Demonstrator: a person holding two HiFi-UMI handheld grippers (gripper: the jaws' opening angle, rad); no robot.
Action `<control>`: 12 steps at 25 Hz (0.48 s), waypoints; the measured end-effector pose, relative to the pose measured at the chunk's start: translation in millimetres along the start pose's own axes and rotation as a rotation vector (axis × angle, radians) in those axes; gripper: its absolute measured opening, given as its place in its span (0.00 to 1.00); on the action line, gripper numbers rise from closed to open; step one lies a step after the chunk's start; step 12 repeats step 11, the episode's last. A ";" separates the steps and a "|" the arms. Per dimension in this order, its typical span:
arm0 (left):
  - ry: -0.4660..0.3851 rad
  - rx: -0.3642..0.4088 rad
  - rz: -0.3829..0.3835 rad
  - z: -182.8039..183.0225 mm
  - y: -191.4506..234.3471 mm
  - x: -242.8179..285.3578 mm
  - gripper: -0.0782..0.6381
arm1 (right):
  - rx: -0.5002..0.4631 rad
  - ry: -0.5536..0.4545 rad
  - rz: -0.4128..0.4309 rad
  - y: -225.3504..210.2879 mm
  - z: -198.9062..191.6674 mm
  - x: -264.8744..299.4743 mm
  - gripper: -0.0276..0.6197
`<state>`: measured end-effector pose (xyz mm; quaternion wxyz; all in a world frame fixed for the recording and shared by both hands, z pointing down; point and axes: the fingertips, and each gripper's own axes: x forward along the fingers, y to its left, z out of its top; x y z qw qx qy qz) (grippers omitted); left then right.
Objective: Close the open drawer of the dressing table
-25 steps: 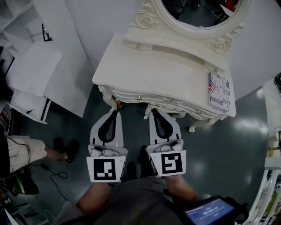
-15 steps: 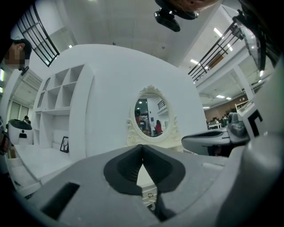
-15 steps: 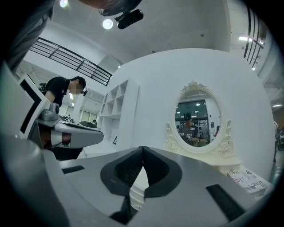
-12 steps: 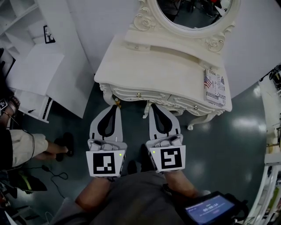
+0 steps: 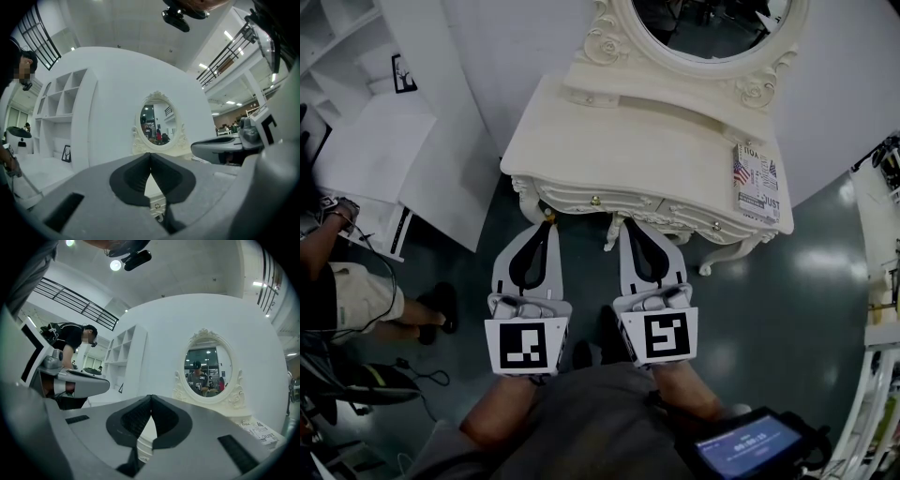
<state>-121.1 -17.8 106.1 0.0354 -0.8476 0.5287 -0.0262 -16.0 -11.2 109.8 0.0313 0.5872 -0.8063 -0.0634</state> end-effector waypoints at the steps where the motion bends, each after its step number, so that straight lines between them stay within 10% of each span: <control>1: 0.002 -0.001 0.000 0.4 -0.1 0.4 0.13 | 0.000 0.000 0.000 -0.2 0.6 0.1 0.06; 12: 0.004 0.000 0.001 1.6 -0.4 0.1 0.13 | -0.004 0.002 0.000 -0.5 1.7 -0.9 0.06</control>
